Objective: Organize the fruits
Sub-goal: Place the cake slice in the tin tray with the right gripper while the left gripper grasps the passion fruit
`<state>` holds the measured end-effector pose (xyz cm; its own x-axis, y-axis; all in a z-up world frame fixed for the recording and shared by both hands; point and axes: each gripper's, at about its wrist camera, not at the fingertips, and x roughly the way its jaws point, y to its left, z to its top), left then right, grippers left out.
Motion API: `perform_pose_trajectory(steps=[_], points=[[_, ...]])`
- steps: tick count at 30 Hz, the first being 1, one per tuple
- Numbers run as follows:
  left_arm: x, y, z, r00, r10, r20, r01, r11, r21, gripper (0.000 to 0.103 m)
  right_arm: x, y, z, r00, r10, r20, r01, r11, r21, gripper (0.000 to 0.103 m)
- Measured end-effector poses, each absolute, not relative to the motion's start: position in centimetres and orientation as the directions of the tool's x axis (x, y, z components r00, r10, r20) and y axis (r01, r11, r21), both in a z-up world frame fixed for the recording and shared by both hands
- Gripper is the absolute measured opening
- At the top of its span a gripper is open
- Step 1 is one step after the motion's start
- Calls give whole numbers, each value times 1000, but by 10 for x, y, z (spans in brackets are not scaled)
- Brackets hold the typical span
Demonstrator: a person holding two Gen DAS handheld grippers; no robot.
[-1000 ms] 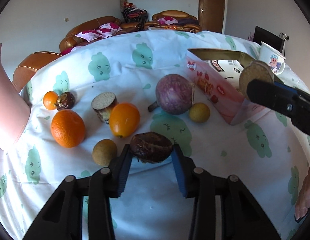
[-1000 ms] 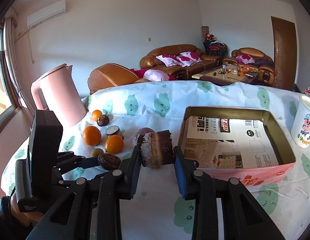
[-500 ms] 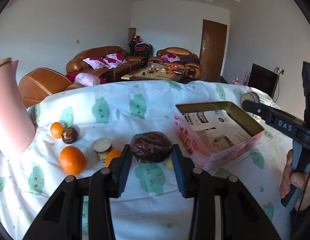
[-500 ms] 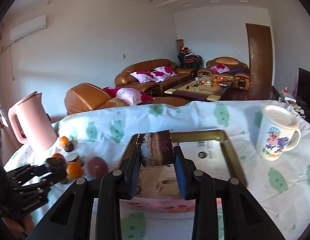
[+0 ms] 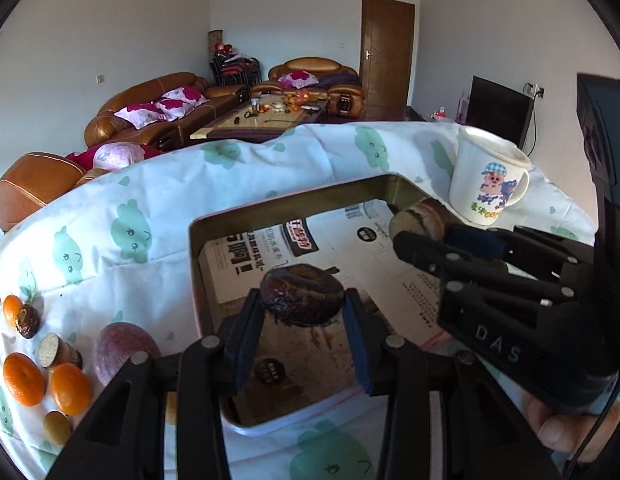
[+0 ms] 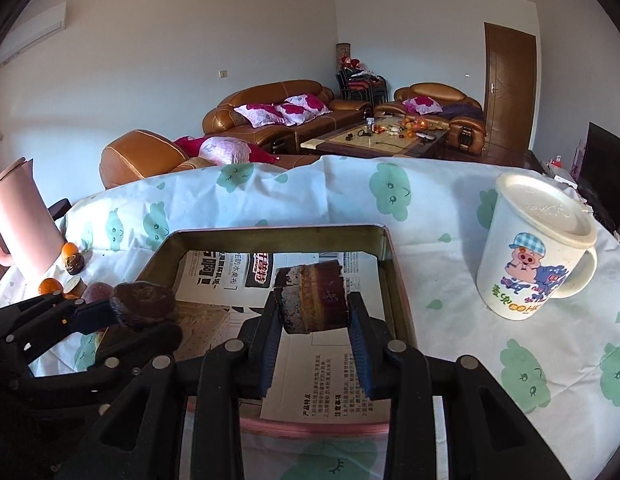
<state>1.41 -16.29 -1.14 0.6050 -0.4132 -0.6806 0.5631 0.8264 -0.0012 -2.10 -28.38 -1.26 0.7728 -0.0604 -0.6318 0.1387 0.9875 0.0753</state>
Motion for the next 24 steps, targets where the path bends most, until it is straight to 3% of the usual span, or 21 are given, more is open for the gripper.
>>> perform_pose_trajectory(steps=[8, 11, 13, 15, 17, 21, 24], points=[[17, -161, -18, 622, -377, -686, 534, 845, 19, 42, -14, -295, -21, 754, -27, -656, 153, 979, 137, 35], [16, -158, -17, 641, -359, -679, 515, 856, 34, 44, -14, -295, -21, 755, -18, -655, 157, 975, 154, 41], [11, -158, -15, 674, -334, -659, 500, 863, 74, 55, -16, -297, -20, 762, -1, -648, 152, 972, 177, 48], [3, -159, -9, 716, -320, -620, 489, 864, 119, 78, -20, -298, -16, 780, 5, -626, 148, 970, 193, 57], [-6, -159, -2, 761, -301, -574, 469, 867, 168, 93, -24, -297, -11, 804, -8, -594, 149, 971, 189, 64], [-16, -151, 9, 799, -308, -517, 462, 864, 200, 96, -35, -298, -1, 851, -52, -523, 171, 968, 183, 72], [-15, -138, 13, 809, -301, -505, 441, 879, 182, 96, -37, -300, -1, 860, -70, -506, 190, 963, 190, 72]])
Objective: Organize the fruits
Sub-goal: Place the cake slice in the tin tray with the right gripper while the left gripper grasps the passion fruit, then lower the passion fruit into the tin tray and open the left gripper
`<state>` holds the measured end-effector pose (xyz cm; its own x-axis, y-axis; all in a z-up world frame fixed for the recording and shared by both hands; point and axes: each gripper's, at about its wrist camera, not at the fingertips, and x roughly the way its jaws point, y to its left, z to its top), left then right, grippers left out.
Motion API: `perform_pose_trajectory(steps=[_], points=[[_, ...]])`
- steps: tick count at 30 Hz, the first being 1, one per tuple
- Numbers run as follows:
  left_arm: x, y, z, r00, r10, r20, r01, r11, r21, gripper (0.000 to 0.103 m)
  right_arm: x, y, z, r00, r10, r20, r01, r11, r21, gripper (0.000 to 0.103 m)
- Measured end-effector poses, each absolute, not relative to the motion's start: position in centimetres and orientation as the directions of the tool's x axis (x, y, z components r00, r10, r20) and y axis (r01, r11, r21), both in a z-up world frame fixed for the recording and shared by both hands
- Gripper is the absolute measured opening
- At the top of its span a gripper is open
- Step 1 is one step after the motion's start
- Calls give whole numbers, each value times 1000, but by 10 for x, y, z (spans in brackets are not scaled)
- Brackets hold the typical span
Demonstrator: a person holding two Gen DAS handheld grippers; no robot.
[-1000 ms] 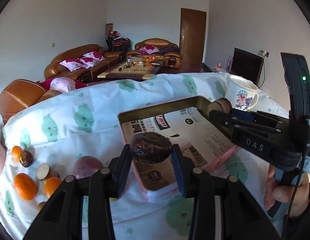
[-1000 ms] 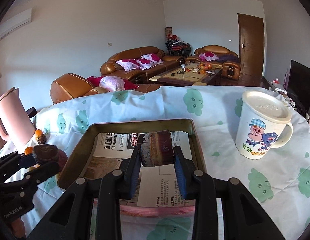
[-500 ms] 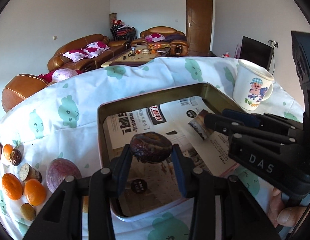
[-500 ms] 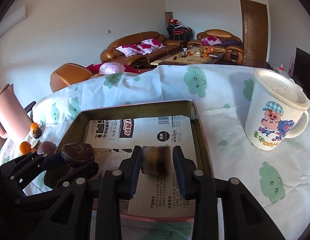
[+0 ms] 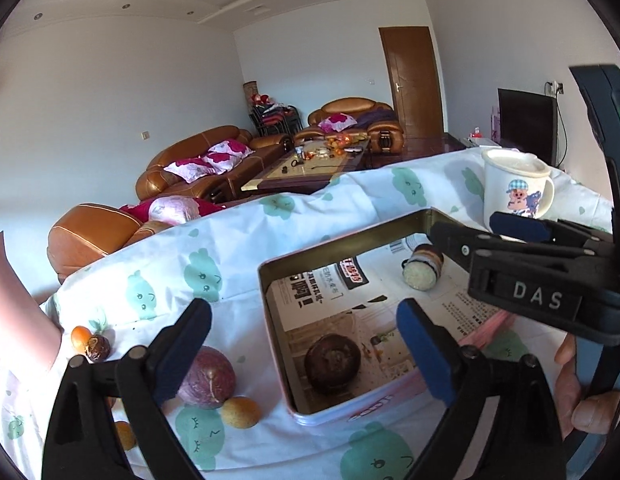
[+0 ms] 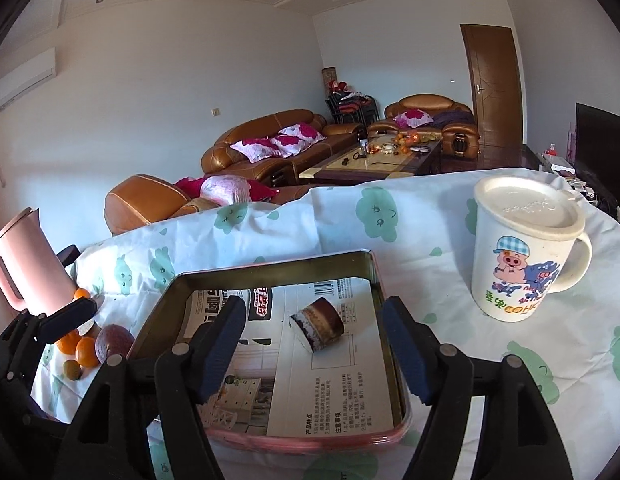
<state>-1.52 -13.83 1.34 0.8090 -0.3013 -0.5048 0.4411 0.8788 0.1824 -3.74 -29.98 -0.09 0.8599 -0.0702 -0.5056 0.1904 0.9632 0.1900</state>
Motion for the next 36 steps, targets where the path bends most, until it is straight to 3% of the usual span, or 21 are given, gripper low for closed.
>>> perform_pose_trajectory(steps=[20, 36], points=[[4, -19, 12, 845, -169, -508, 252, 963, 100, 96, -65, -241, 6, 883, -163, -440, 215, 974, 72, 72], [30, 90, 20, 836, -36, -547, 58, 998, 22, 96, -50, -115, 0, 871, 5, -492, -20, 1000, -23, 72]])
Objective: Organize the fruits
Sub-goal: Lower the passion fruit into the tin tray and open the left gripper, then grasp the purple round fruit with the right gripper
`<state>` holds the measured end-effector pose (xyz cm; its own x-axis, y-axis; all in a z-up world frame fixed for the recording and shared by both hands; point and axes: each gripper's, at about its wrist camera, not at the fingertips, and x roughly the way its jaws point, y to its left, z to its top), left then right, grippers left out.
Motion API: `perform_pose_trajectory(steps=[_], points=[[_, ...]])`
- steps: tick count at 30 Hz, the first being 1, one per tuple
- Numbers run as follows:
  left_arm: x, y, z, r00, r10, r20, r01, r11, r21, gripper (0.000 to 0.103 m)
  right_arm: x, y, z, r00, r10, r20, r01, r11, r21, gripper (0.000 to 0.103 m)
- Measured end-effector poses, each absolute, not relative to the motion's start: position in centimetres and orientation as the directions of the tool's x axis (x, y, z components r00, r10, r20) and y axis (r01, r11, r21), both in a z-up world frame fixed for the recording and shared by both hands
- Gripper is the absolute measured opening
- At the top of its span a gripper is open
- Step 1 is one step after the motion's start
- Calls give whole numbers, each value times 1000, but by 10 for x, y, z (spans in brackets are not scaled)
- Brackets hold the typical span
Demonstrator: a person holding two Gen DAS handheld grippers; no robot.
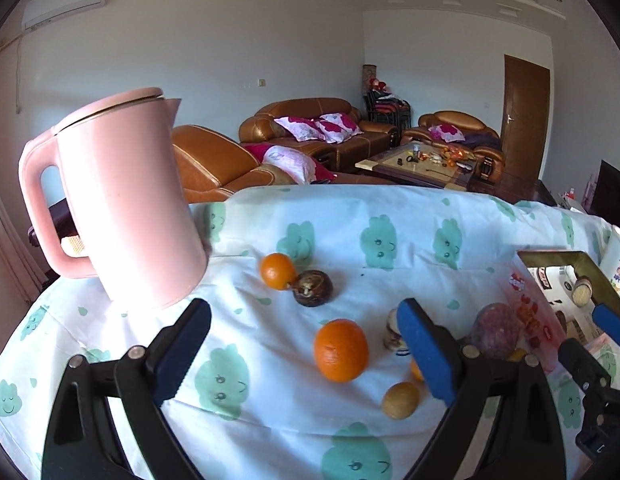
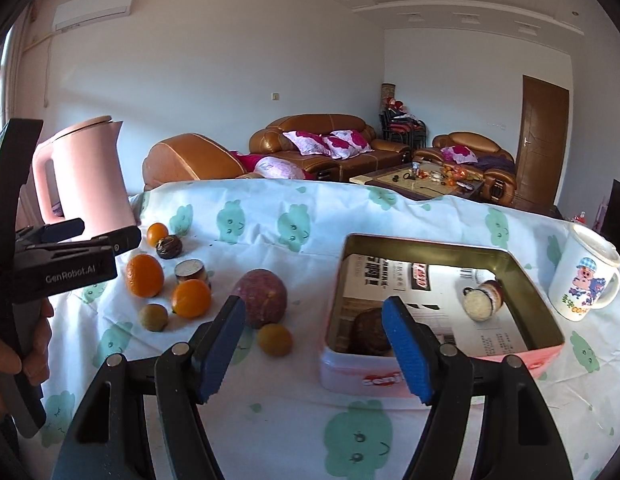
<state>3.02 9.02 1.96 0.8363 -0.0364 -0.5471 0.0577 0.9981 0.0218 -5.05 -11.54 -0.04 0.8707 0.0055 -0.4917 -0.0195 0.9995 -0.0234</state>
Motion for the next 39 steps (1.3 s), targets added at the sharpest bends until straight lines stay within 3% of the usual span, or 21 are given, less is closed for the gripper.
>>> perform_pose_trajectory(steps=[9, 16, 19, 24, 28, 30, 33, 39], points=[[42, 123, 18, 807, -7, -590, 11, 1000, 4, 96, 22, -69, -21, 776, -18, -630, -73, 990, -119, 72], [39, 103, 10, 745, -105, -659, 199, 977, 69, 96, 47, -68, -41, 685, -46, -727, -112, 979, -168, 70], [35, 90, 5, 705, -173, -687, 298, 952, 67, 96, 52, -62, -49, 653, -70, -754, -134, 969, -206, 62], [25, 68, 0, 669, -246, -702, 418, 905, 82, 96, 46, -70, -43, 676, -46, -735, -118, 978, -170, 50], [24, 61, -4, 631, -300, -716, 469, 882, 43, 92, 26, -88, -24, 759, 9, -651, -85, 993, -86, 50], [26, 59, -10, 608, -305, -733, 475, 880, 29, 81, 19, -97, -14, 781, 39, -624, -75, 997, -31, 50], [29, 52, -19, 579, -309, -755, 482, 876, 11, 72, 8, -110, -3, 803, 80, -591, -66, 997, 45, 50], [25, 35, -24, 643, -261, -720, 490, 863, 124, 68, -13, -120, 3, 824, 83, -561, -55, 996, 67, 51]])
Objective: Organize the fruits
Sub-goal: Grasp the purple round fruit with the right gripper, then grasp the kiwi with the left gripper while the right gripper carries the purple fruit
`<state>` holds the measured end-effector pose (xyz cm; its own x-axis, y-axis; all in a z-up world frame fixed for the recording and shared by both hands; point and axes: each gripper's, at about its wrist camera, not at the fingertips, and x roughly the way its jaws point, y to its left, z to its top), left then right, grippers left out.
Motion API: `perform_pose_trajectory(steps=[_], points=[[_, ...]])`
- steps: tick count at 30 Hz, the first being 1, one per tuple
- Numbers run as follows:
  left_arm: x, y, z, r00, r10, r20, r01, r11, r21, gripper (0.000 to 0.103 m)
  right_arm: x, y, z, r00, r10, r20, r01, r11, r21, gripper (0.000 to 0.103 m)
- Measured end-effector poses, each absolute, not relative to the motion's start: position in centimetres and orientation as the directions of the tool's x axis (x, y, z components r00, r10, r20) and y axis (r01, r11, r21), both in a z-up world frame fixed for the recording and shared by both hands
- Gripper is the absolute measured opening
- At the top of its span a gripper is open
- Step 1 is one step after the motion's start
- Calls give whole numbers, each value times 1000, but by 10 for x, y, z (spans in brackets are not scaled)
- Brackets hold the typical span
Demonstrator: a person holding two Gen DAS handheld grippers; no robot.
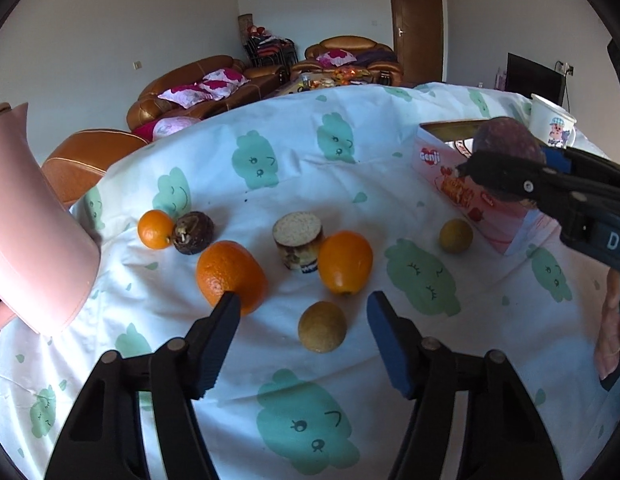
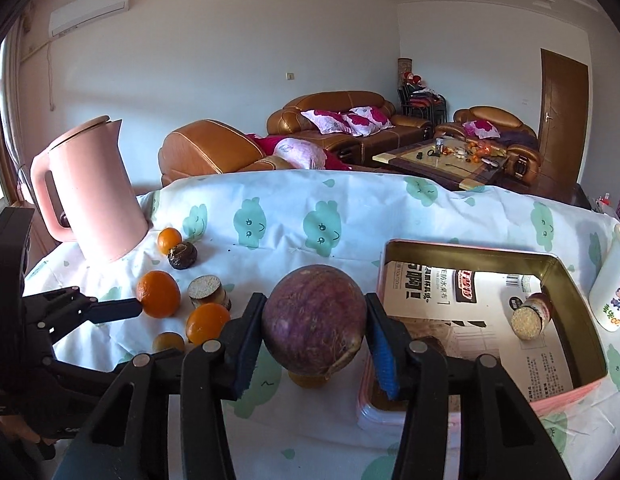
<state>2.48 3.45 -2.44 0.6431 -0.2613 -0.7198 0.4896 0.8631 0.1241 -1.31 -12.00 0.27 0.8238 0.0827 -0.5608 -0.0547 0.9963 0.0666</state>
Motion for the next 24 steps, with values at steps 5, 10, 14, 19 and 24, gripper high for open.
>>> perform_pose_trajectory(steps=[5, 10, 14, 19, 24], points=[[19, 33, -22, 634, -279, -721, 525, 840, 137, 43, -19, -124, 7, 847, 33, -531, -24, 999, 23, 51], [7, 39, -9, 596, -408, -691, 604, 796, 50, 41, -21, -139, 8, 847, 22, -531, 4, 999, 48, 51], [10, 28, -22, 579, -362, -731, 599, 797, 81, 42, -22, -146, 10, 847, 29, -531, 12, 997, 73, 51], [29, 42, -33, 569, -286, -771, 513, 856, 61, 50, -23, -149, 12, 846, 40, -531, 9, 996, 90, 51], [45, 60, -40, 518, -318, -794, 446, 893, -66, 49, -24, -149, 12, 844, 55, -533, 0, 995, 103, 51]])
